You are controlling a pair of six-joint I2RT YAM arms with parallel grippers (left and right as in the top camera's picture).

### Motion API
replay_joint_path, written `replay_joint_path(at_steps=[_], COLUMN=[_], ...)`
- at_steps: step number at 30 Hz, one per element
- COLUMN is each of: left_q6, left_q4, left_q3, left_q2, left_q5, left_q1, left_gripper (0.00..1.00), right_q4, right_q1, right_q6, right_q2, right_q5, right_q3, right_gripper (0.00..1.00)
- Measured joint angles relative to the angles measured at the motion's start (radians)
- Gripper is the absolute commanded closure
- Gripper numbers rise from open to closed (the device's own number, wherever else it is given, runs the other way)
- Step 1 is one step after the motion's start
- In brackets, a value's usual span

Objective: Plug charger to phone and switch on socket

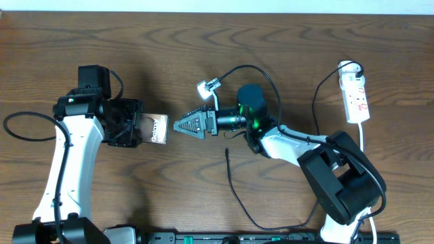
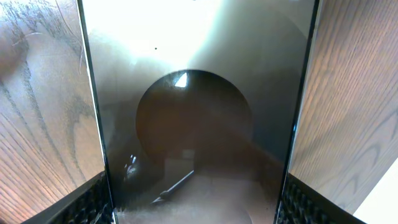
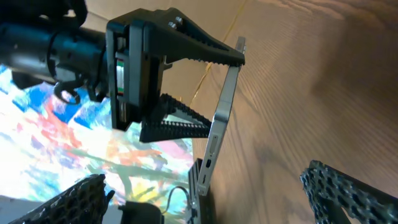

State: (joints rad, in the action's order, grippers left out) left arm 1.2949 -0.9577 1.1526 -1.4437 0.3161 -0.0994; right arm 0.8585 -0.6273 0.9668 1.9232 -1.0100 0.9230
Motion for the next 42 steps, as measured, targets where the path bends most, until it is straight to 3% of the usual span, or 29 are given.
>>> replay_joint_path(at_steps=[9,17,36,42], left_q6=[0.058,0.093,0.096,0.097], left_q4=[0.048,0.052,0.032,0.032], left_q3=[0.000,0.000,0.000,0.000], left_q2=[0.000,0.000,0.000,0.000], left_q5=[0.000,0.000,0.002,0.000], left_q1=[0.087,0.118,0.178,0.184], left_gripper=[0.92,0.93,0.93,0.93], right_q4=[-0.024,-0.039,-0.076,-0.078], right_q1=[-0.079,-0.091,-0.091,-0.091], right_q6=[0.033,0.045,0.064,0.070], right_q2=[0.000,0.000,0.000,0.000], right_q5=[0.086,0.125,0.182,0.196], right_q3=[0.000,0.000,0.000,0.000], right_gripper=[0.01,0.21,0.29,0.37])
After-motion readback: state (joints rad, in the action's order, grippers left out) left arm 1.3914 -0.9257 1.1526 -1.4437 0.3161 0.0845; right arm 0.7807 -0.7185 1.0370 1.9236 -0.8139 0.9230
